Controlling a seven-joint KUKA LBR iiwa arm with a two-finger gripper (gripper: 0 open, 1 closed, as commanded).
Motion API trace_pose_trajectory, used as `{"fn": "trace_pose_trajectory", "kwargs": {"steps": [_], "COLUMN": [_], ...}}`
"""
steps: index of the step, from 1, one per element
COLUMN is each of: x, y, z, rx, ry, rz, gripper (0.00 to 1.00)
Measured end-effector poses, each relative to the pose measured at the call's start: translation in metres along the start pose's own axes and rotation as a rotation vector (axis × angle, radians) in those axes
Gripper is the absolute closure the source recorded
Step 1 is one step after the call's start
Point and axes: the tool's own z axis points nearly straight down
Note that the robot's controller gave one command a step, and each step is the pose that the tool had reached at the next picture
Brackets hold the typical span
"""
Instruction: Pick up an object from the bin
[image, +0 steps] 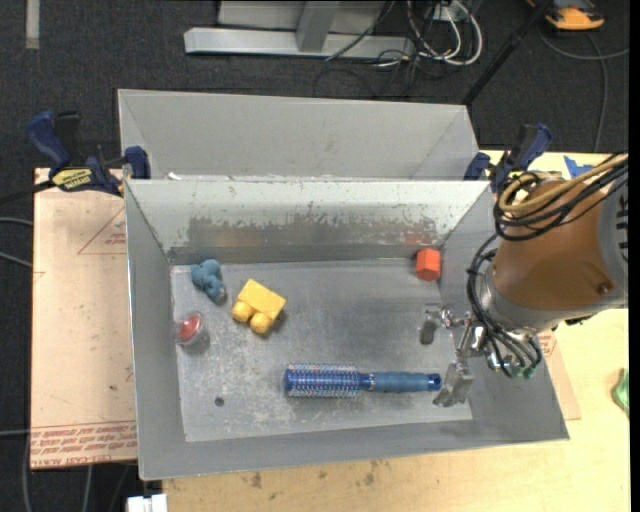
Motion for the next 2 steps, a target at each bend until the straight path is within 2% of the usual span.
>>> {"fn": "trace_pose_trajectory", "kwargs": {"steps": [1, 2], "x": [-0.008, -0.070], "y": [0.052, 0.074], "z": [0.087, 0.090], "rx": [-0.003, 0.000], "ry": [-0.001, -0.011], "rz": [0.007, -0.081], "gripper": [0.00, 0.00]}}
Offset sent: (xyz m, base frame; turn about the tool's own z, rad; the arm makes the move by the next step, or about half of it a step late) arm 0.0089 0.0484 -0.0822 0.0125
